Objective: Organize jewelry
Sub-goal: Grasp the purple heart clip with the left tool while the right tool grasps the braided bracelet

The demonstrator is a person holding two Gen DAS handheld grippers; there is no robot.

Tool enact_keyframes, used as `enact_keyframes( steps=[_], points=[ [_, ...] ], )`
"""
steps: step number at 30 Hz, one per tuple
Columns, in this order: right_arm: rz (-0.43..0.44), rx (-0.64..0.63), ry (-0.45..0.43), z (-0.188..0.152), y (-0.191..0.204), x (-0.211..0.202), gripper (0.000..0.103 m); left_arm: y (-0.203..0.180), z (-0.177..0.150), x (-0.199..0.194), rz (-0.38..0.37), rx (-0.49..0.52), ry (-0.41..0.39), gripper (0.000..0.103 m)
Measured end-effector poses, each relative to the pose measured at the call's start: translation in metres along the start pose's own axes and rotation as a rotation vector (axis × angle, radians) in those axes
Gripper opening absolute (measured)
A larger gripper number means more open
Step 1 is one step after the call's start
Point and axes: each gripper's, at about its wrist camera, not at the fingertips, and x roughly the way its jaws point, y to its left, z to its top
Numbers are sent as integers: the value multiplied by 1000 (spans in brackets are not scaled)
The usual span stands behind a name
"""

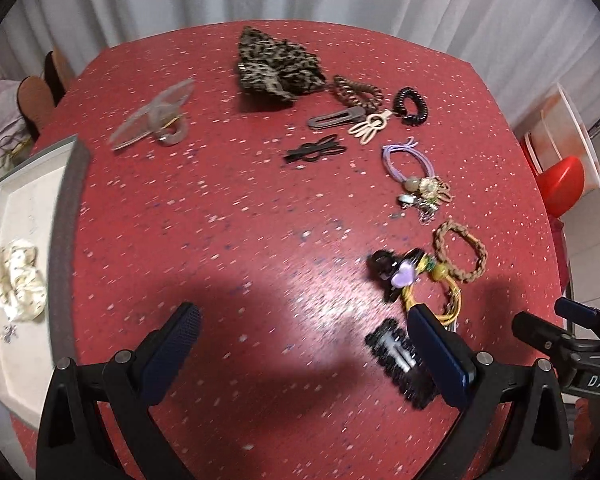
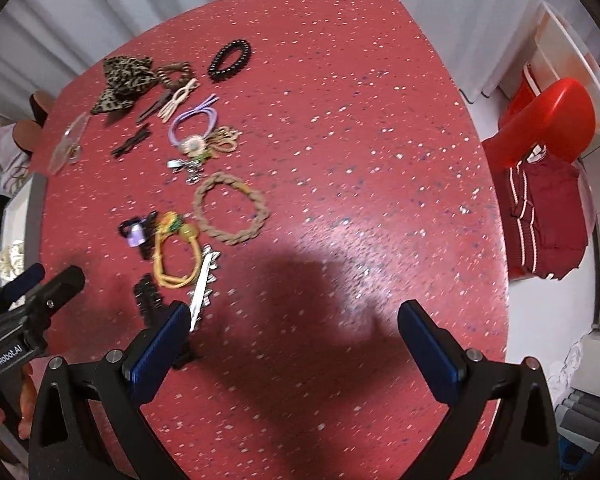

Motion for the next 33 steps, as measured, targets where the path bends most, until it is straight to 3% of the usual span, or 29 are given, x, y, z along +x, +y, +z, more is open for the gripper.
enact_keyframes(
  steps=[6, 29, 33],
  points=[
    [-2, -18, -10, 11, -3, 9, 101, -13, 7, 13, -31, 19, 4, 103],
    [12, -71, -10, 37, 4, 34, 99, -19, 25, 64, 38, 31, 30, 103],
    [2, -104, -14, 44, 15, 42, 97, -21, 27, 67, 47, 45, 15, 96]
  ],
)
